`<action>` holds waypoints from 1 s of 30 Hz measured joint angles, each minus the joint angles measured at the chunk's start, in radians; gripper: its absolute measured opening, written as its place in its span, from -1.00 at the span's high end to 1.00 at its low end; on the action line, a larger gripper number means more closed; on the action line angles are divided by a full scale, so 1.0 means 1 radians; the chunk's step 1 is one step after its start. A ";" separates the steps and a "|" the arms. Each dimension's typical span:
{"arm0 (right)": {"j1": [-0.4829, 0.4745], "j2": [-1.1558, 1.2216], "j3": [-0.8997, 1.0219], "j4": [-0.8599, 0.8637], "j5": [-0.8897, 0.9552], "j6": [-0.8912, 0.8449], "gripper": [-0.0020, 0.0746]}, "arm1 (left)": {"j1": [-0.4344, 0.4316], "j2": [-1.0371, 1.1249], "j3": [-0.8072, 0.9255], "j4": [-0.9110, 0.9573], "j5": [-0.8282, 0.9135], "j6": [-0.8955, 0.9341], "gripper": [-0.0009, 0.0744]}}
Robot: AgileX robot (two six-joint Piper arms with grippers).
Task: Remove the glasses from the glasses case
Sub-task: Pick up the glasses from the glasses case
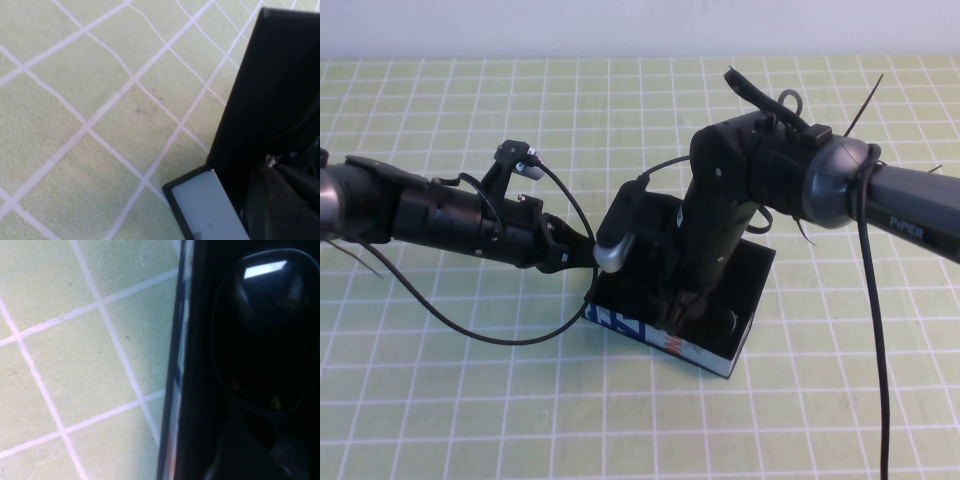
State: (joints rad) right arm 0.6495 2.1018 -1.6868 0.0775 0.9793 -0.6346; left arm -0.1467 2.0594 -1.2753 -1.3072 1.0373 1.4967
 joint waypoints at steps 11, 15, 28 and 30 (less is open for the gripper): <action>0.000 -0.005 -0.004 -0.008 0.008 0.000 0.86 | 0.000 0.000 0.000 0.004 0.000 0.000 0.99; 0.000 -0.005 -0.015 -0.012 0.023 0.015 0.90 | 0.000 0.000 0.000 0.016 0.002 0.000 0.99; 0.000 -0.153 -0.086 -0.057 0.116 0.093 0.91 | 0.000 -0.052 0.000 0.026 0.007 -0.005 0.99; 0.000 -0.188 -0.086 -0.077 0.126 0.142 0.91 | 0.000 -0.073 0.000 0.026 0.008 -0.005 0.99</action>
State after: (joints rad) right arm 0.6495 1.9142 -1.7731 0.0000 1.1054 -0.4928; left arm -0.1467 1.9869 -1.2753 -1.2810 1.0457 1.4913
